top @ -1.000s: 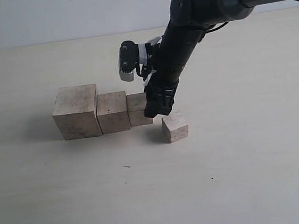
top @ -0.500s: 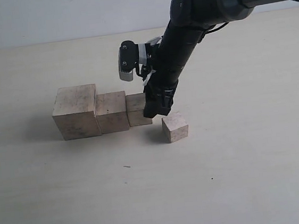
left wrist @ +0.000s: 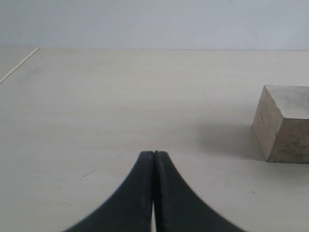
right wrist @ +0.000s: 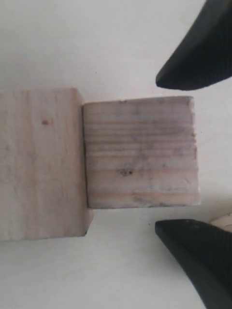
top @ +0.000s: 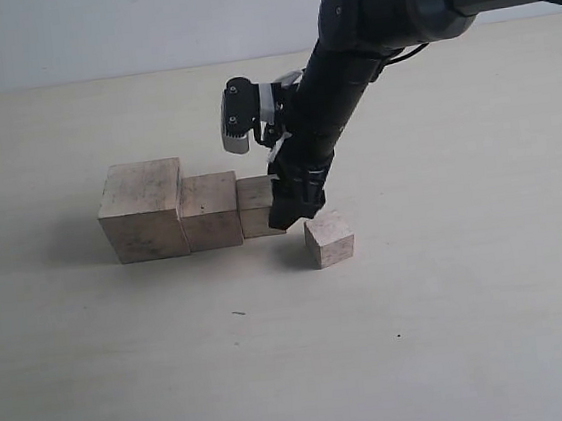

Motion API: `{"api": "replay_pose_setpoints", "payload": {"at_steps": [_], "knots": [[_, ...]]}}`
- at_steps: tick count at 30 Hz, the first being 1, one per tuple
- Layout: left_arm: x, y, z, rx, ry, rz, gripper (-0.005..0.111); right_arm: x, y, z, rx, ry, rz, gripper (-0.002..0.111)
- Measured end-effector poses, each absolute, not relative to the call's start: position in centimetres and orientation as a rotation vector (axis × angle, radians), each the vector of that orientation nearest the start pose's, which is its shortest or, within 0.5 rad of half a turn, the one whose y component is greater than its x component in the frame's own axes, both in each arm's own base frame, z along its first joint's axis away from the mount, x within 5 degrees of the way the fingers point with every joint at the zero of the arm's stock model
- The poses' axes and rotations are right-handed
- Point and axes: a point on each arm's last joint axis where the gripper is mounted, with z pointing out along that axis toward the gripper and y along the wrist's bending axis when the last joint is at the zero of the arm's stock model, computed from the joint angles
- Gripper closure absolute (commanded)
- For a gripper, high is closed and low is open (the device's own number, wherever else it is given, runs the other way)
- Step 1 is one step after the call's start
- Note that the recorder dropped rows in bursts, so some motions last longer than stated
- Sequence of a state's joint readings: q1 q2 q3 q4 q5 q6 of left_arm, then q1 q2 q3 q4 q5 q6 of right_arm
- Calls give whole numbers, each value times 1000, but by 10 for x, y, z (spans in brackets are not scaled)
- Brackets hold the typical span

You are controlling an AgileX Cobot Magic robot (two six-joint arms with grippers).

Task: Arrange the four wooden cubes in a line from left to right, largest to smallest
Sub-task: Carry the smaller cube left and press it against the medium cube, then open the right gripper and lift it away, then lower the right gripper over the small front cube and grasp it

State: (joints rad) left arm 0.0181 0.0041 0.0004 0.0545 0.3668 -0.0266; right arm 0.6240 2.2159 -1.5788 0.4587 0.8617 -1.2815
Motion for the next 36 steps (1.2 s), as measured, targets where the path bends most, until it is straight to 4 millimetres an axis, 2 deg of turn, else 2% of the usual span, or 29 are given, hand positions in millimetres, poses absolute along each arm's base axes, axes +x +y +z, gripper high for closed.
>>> {"api": "replay_pose_setpoints", "payload": {"at_steps": [10, 14, 19, 22, 25, 31, 35, 36], "knots": [[53, 3, 180, -8, 1855, 48, 107, 343, 284, 132, -2007, 2019, 410, 34], [53, 3, 180, -8, 1855, 48, 107, 345, 279, 151, -1919, 2099, 328, 34], [53, 3, 180, -8, 1855, 48, 107, 343, 270, 183, -1694, 2276, 276, 37], [53, 3, 180, -8, 1855, 48, 107, 338, 266, 198, -1567, 2383, 291, 47], [53, 3, 180, -8, 1855, 48, 107, 335, 264, 209, -1509, 2417, 303, 57], [53, 3, 180, -8, 1855, 48, 107, 328, 259, 210, -1511, 2510, 301, 83], [53, 3, 180, -8, 1855, 48, 107, 327, 258, 209, -1353, 2640, 310, 108], [53, 3, 180, -8, 1855, 48, 107, 326, 257, 207, -1324, 2678, 313, 108]]}}
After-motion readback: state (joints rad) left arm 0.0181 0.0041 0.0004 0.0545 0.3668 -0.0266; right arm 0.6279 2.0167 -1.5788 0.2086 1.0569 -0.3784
